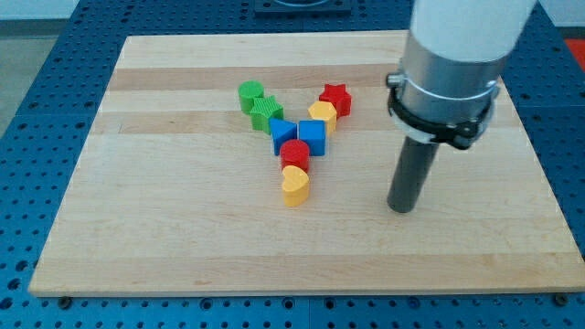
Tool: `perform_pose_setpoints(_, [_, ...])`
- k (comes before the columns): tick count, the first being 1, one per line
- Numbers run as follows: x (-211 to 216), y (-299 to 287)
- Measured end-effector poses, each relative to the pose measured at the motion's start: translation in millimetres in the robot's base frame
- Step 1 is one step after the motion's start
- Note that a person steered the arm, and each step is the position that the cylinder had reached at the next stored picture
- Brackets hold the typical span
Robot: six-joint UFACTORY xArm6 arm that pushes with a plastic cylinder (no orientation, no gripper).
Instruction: Place the arm diagonally to the yellow heart
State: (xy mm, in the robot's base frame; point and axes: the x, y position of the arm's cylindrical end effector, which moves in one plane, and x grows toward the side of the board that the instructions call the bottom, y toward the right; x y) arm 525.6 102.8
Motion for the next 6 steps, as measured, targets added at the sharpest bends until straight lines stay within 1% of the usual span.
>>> perform_pose_setpoints(1, [0, -29])
perform_pose_setpoints(2, [-12, -40])
perform_pose_setpoints(3, [-31, -40])
perform_pose_setpoints(4, [-62, -40])
perform_pose_setpoints(5, [-76, -41])
perform_pose_setpoints(6, [-76, -46])
